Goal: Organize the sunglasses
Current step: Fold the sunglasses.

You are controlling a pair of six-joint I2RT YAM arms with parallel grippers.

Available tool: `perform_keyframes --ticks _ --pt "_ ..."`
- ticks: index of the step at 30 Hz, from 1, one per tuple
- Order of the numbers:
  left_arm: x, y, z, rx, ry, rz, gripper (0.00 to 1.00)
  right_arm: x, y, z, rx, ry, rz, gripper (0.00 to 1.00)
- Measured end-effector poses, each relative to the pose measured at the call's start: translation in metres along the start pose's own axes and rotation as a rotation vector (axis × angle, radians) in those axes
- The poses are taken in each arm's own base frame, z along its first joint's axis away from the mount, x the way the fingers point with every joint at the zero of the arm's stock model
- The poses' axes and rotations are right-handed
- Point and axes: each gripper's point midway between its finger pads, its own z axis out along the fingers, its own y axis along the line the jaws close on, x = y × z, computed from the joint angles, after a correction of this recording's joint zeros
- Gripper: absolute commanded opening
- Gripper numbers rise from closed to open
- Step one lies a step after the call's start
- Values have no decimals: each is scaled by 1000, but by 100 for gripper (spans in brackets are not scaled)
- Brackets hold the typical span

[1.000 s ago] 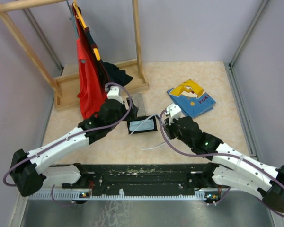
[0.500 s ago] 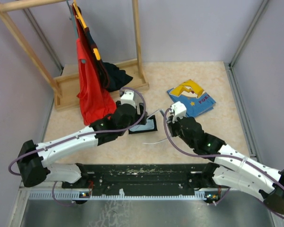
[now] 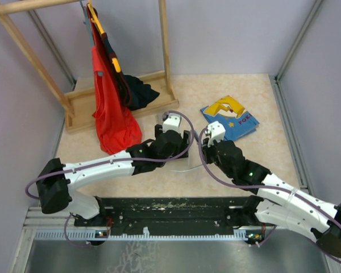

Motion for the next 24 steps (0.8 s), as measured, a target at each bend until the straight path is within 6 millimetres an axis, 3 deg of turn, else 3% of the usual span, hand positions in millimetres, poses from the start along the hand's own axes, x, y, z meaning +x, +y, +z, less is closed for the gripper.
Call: perform_keyframes --ticks 8,18,21,24 --pt "0 -14 1 21 -1 11 86 1 9 3 -36 -11 48 0" --pt "11 -15 4 8 20 49 86 10 10 6 -32 -6 93 0" --pt "2 -10 -2 -10 -8 50 86 11 5 4 -4 -3 116 0" --pt "-22 4 -21 -29 -70 34 82 12 -7 3 67 -7 143 0"
